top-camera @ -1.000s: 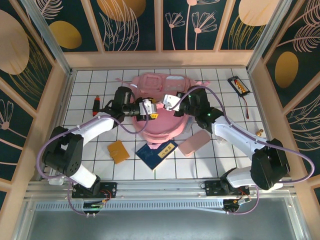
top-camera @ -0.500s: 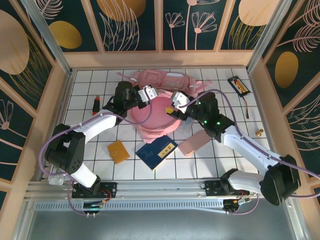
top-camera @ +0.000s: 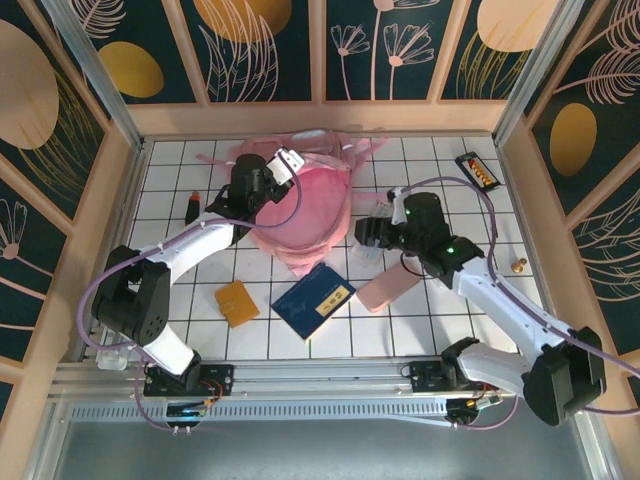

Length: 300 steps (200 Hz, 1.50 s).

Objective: Pack the student bag

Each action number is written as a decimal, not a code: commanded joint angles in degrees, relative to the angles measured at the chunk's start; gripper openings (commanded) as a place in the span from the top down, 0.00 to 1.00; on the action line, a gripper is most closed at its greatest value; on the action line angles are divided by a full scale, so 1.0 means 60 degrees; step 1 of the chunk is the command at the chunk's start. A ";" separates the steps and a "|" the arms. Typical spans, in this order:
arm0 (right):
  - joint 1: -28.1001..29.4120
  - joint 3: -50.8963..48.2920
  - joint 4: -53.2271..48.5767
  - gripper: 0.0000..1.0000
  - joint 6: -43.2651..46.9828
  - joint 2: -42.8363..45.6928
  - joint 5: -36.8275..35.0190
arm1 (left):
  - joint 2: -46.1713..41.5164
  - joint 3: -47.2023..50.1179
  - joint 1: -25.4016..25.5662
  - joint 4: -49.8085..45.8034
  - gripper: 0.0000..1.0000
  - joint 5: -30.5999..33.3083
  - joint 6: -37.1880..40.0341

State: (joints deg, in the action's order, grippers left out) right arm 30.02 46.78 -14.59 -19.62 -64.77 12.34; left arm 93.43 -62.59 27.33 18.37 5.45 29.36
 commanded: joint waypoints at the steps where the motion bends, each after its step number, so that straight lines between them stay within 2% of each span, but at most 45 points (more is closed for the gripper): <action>1: 0.0365 0.0356 -0.1614 0.20 0.0746 -0.0972 0.2052 | 0.0030 -0.0266 -0.0102 0.0316 1.00 0.0457 -0.0510; 18: 0.0561 0.0810 -0.2382 0.23 0.1433 -0.2211 0.2231 | -0.0032 -0.0204 -0.0102 0.0462 1.00 -0.0254 -0.0645; 46: 0.1105 0.1166 -0.2555 0.32 0.2044 -0.3712 0.2181 | -0.0069 -0.0195 -0.0102 0.0500 1.00 -0.0818 -0.0525; 68: 0.1332 0.1498 -0.2821 0.34 0.2453 -0.4571 0.1914 | -0.0174 -0.0033 -0.0095 0.0562 1.00 -0.1070 -0.0157; 74: 0.1400 0.1614 -0.2950 0.38 0.2563 -0.4833 0.1825 | -0.0204 0.0008 -0.0102 0.0575 1.00 -0.1070 -0.0114; 87: 0.1534 0.1780 -0.3126 0.46 0.2716 -0.5276 0.1607 | -0.0245 0.0059 -0.0102 0.0578 1.00 -0.1059 -0.0047; 122: 0.1691 0.1856 -0.3029 0.49 0.2742 -0.5687 0.1269 | -0.0322 0.0153 -0.0109 0.0578 1.00 -0.1267 0.0040; 146: 0.1691 0.1714 -0.2754 0.67 0.2798 -0.5936 0.1261 | -0.0335 0.0236 -0.0117 0.0629 1.00 -0.1428 0.0107; 164: 0.1673 0.1680 -0.2608 0.85 0.2792 -0.6063 0.1286 | -0.0325 0.0272 -0.0117 0.0629 1.00 -0.1498 0.0150; 177: 0.1667 0.1689 -0.2529 0.92 0.2801 -0.6024 0.1305 | -0.0333 0.0305 -0.0121 0.0602 1.00 -0.1523 0.0214; 184: 0.1662 0.1699 -0.2499 1.00 0.2810 -0.5983 0.1376 | -0.0335 0.0313 -0.0121 0.0605 1.00 -0.1512 0.0230; 224: 0.1579 0.1810 -0.2692 1.00 0.2804 -0.5349 0.1755 | -0.0394 0.0264 -0.0142 0.0281 1.00 -0.2072 0.0344; 261: 0.1281 0.1510 -0.2913 1.00 0.2060 -0.4603 0.2941 | -0.0556 0.0244 -0.0306 0.0029 1.00 -0.2490 0.0086; 277: 0.1168 0.1187 -0.2718 1.00 0.1796 -0.4169 0.2864 | -0.0562 0.0138 -0.0329 -0.0304 0.85 -0.2838 0.0020; 300: 0.0827 0.1391 -0.2936 1.00 0.1995 -0.4000 0.2302 | -0.0832 0.0045 -0.0365 -0.0871 0.53 -0.3808 -0.0061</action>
State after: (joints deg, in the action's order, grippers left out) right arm 37.08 54.61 -30.81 -6.79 -91.05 26.98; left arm 92.53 -60.90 25.41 14.55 -9.28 30.44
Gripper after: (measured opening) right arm 0.038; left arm 0.312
